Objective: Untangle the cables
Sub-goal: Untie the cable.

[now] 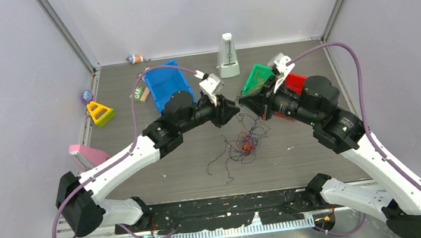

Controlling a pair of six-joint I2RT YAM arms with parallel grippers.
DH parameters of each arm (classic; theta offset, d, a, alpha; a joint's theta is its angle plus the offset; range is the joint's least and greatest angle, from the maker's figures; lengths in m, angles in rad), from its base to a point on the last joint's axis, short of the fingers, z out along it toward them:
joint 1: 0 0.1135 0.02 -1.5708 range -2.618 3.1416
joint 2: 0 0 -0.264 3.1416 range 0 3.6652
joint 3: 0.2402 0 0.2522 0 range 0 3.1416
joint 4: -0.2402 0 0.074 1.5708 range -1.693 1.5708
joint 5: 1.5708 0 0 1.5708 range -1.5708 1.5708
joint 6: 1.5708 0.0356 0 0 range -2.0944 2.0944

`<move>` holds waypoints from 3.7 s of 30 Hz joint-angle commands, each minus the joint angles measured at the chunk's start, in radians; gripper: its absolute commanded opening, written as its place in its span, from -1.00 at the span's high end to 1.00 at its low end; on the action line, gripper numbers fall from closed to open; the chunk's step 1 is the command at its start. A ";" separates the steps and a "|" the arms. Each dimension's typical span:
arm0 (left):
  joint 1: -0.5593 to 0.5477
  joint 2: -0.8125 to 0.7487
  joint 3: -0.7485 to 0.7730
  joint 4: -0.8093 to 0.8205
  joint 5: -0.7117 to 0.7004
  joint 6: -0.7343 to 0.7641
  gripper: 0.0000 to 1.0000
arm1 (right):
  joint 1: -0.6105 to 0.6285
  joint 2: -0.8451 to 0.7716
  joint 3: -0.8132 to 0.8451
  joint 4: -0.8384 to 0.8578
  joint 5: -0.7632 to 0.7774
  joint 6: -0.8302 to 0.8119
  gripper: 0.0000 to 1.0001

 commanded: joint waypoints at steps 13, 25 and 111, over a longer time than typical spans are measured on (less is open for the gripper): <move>0.088 -0.039 0.042 -0.056 0.021 -0.046 1.00 | 0.005 -0.161 -0.590 0.422 0.309 0.177 -0.99; 0.092 -0.068 0.045 -0.062 0.018 -0.049 1.00 | 0.005 0.203 -0.622 0.613 0.337 0.198 -0.64; 0.552 -0.209 -0.006 -0.345 0.079 -0.195 1.00 | -0.113 0.488 -0.114 0.130 -0.010 -0.069 0.89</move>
